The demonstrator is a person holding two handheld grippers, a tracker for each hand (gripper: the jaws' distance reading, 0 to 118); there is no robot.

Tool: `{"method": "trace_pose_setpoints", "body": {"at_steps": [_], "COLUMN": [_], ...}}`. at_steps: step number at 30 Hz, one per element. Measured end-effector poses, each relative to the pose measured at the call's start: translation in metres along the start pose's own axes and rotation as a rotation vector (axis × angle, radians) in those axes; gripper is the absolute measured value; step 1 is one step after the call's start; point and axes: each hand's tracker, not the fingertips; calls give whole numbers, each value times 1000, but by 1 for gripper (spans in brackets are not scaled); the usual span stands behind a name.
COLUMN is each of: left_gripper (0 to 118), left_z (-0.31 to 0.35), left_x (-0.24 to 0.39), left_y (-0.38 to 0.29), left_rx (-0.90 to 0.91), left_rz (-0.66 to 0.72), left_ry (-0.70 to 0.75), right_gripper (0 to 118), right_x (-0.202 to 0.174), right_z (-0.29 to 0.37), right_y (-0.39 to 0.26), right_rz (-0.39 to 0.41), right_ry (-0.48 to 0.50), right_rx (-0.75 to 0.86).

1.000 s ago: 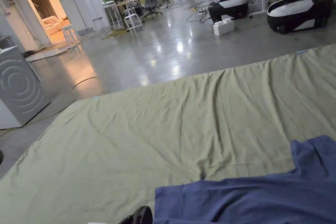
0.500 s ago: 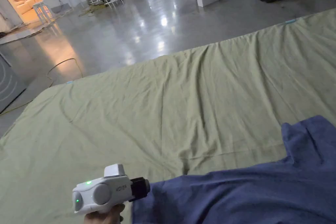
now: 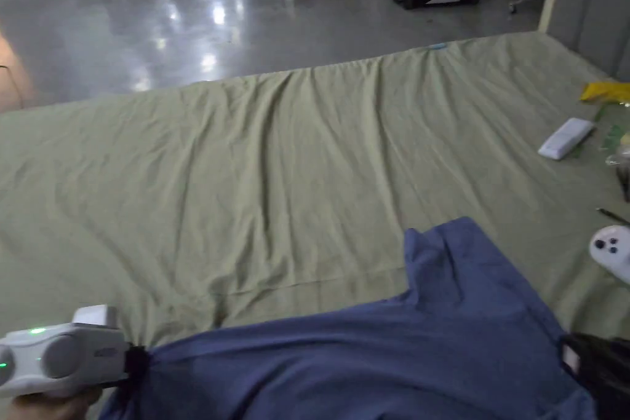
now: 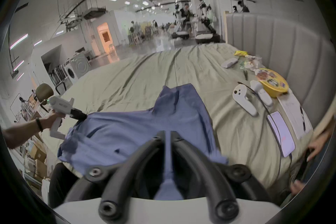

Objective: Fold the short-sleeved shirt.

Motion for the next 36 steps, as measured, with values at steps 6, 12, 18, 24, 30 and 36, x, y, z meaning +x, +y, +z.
{"method": "trace_pose_setpoints", "body": {"at_steps": [6,12,18,24,30,36], "left_gripper": [8,8,8,8,8,8], "left_z": [7,9,20,124,200,190], "left_x": [22,25,23,-10,-50,-54], "left_y": [-5,-5,-8,-44,-143,-216], "left_rx": [-12,-22,1,253,352,299], "left_rz": [-95,-161,-143,-25,69,128], "left_ry": [42,14,12,-160,-197,-214], "right_gripper": [87,47,2,2,2,2], "right_x": [67,76,63,57,55,34], "right_z": [-151,-240,-222,-118,4,47], "right_y": [70,55,52,59,-1,-84], "right_rz": [-140,26,34,-7,-33,-52], "right_ry": [-50,-276,-186,-107,-117,-144], "right_rx": [-325,-563,-454,-207,-67,-109]}}
